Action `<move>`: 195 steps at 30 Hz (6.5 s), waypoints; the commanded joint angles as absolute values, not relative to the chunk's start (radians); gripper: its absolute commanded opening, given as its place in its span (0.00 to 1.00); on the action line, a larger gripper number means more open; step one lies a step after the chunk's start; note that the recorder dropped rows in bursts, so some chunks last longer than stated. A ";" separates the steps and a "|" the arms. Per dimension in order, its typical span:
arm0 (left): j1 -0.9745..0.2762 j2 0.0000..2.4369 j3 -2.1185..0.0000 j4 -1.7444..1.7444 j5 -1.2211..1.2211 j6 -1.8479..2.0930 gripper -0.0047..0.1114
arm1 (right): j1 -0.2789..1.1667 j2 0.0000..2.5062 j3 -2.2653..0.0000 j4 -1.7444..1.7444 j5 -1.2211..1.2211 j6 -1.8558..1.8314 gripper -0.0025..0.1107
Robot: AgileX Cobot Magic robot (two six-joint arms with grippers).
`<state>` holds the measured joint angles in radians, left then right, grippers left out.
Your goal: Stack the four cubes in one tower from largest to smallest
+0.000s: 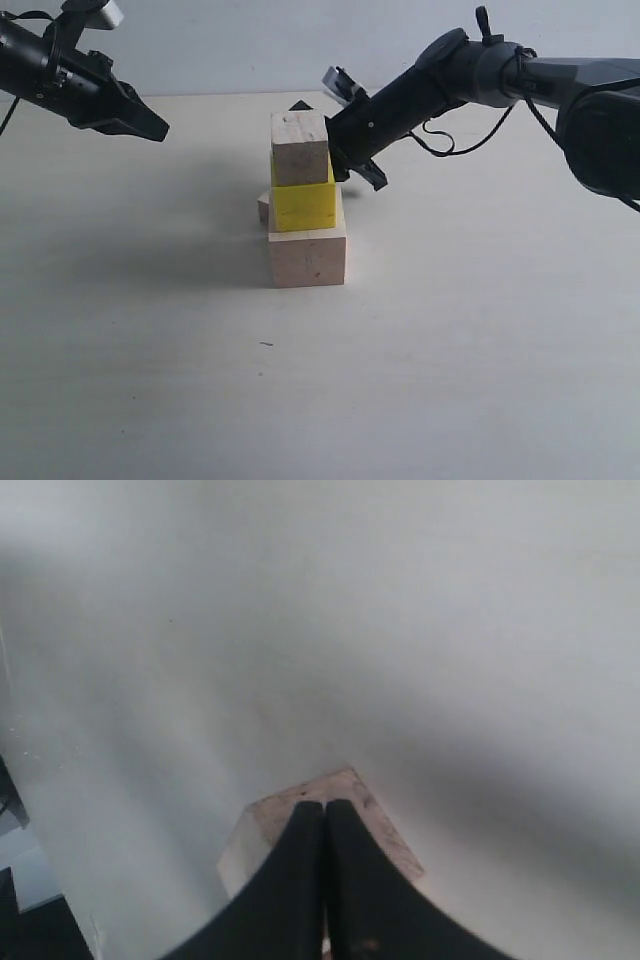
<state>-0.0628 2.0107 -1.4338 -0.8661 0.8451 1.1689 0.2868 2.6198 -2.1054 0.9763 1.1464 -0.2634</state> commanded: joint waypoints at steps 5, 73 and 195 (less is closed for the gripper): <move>-0.058 2.003 -1.432 -0.889 0.846 1.172 0.04 | 0.291 2.618 -2.113 1.041 1.129 -0.294 0.02; -0.260 2.229 -1.542 -0.952 0.790 0.881 0.51 | -0.019 1.976 -2.110 0.672 1.221 -0.251 0.02; -0.242 2.212 -1.581 -0.543 0.750 0.885 0.58 | -0.019 1.976 -2.110 0.804 1.221 -0.280 0.02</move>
<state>-0.2392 2.2155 -1.5779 -0.5316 0.7575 0.8928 -0.0140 1.9857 -2.1054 0.7933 1.2213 -0.2721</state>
